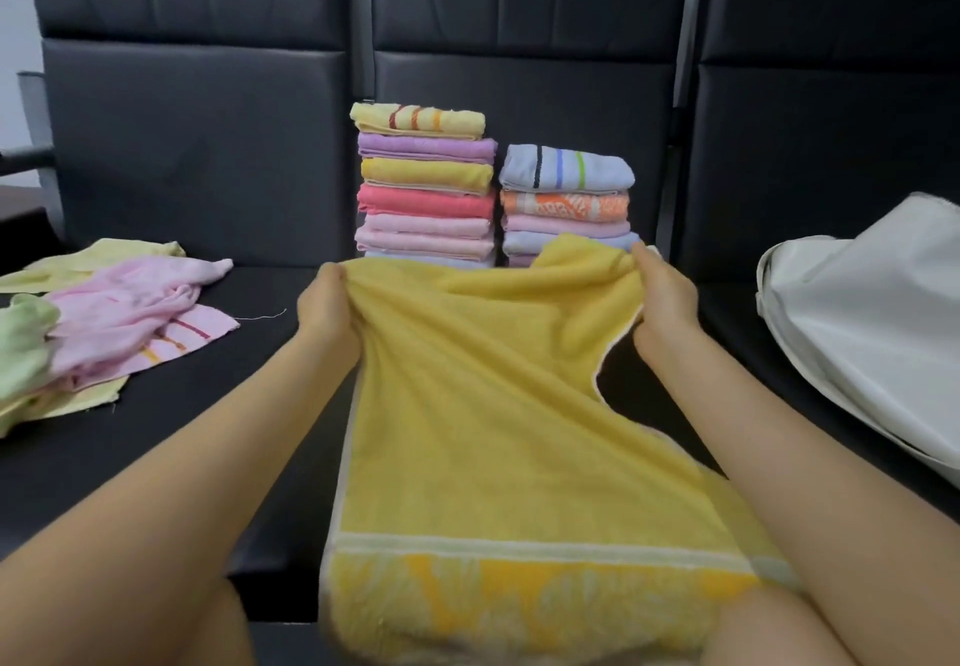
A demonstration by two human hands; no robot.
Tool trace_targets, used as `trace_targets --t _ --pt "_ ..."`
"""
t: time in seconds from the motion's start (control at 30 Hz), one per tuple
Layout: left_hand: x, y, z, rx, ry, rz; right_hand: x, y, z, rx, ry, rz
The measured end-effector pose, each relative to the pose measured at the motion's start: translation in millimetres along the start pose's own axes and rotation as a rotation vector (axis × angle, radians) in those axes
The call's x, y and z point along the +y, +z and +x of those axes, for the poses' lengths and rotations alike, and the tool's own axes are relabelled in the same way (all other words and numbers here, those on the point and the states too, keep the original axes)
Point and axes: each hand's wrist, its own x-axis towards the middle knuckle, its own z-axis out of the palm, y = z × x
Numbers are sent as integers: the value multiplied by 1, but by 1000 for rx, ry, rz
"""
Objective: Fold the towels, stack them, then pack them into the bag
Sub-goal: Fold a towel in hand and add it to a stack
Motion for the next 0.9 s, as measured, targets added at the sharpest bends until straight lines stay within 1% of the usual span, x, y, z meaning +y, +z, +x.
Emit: trace_targets --t 0.07,0.1,0.13,0.17,0.2,0.27,0.3,0.33,0.37,0.4,0.47,0.57,0.63,0.67,0.73,0.77,0.83,0.9 --pt "2 -7 4 50 17 70 -2 -9 -2 74 24 48" --pt "2 -10 5 62 23 134 -1 -14 -3 91 28 3" --pt "0 -12 7 64 40 264 3 -21 -1 89 30 -98" --pt "-4 -15 12 49 70 452 8 -28 1 74 35 -256" --pt "-9 -18 14 20 117 634 14 -35 4 32 27 -495" --pt "-20 -25 17 -63 231 894 27 -47 9 -119 22 -1040" --pt "-27 -29 18 -110 273 1018 31 -50 11 -171 22 -1222" --pt "-31 -31 19 -149 304 1174 32 -50 11 -196 19 -1303" --pt "-34 -31 19 -164 313 1299 32 -48 13 -199 17 -1328" --pt "-35 -31 21 -162 321 1374 34 -46 15 -194 13 -1314" --pt "-36 -26 23 -144 341 1363 37 -42 19 -176 7 -1245" --pt "-39 -15 27 -151 376 1290 42 -34 22 -60 -9 -1030" --pt "-40 -7 28 -144 314 1192 43 -30 28 43 -15 -862" --pt "-39 -2 27 -148 261 1150 42 -27 30 87 12 -774" --pt "-39 4 27 -197 145 1120 40 -24 32 139 127 -568" --pt "-40 5 27 -216 114 1091 39 -23 32 142 193 -480" --pt "-35 9 24 -203 92 888 37 -21 27 113 268 -404" --pt "-24 10 17 -171 126 593 35 -19 25 70 240 -424"
